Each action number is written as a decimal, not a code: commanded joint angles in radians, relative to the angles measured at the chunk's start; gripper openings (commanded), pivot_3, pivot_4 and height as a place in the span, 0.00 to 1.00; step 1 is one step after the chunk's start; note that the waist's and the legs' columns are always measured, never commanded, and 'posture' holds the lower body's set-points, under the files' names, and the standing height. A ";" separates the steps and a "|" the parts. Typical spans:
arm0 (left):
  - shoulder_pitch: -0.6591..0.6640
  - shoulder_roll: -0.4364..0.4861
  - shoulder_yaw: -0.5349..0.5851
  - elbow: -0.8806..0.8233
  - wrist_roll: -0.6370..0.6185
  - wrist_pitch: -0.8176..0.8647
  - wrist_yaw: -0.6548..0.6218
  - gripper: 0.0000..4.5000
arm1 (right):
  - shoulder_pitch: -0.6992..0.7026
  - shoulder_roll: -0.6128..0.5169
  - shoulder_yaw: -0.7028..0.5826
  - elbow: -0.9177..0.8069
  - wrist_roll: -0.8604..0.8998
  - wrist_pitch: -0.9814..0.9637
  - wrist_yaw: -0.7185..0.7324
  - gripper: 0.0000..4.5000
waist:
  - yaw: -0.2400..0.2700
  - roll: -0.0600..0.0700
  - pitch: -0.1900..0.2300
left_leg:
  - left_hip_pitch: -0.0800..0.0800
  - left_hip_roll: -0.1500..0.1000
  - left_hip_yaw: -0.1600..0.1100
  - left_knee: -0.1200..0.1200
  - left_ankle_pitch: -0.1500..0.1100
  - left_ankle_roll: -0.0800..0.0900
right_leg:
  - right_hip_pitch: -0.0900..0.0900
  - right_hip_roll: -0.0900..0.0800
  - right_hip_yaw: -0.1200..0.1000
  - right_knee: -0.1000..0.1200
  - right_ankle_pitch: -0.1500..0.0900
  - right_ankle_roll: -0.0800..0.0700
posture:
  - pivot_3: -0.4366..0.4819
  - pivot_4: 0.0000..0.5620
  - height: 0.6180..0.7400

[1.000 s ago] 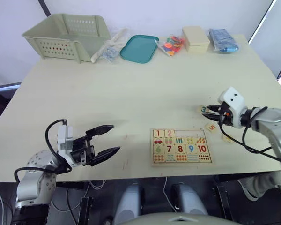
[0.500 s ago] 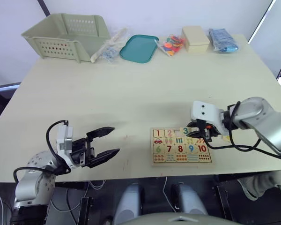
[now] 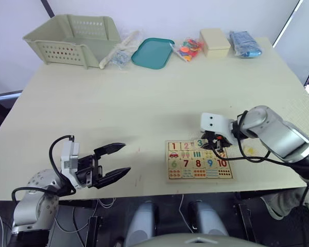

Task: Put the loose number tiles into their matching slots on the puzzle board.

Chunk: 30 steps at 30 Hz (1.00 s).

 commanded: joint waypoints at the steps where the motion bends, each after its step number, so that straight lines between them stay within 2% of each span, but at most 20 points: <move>1: 0.008 0.011 0.031 -0.030 -0.012 -0.012 -0.002 1.00 | -0.015 0.008 -0.002 0.002 -0.017 -0.001 0.007 0.19 | 0.000 0.000 0.000 | 0.000 0.000 0.000 0.000 0.000 0.000 | 0.000 0.000 0.000 0.000 0.000 0.000 | 0.48 0.27 1.00; 30: -0.008 0.017 0.031 0.009 -0.003 -0.034 -0.025 1.00 | -0.010 0.032 0.023 0.021 -0.065 -0.008 0.034 0.19 | 0.000 0.000 0.000 | 0.000 0.000 0.000 0.000 0.000 0.000 | 0.000 0.000 0.000 0.000 0.000 0.000 | 0.48 0.27 1.00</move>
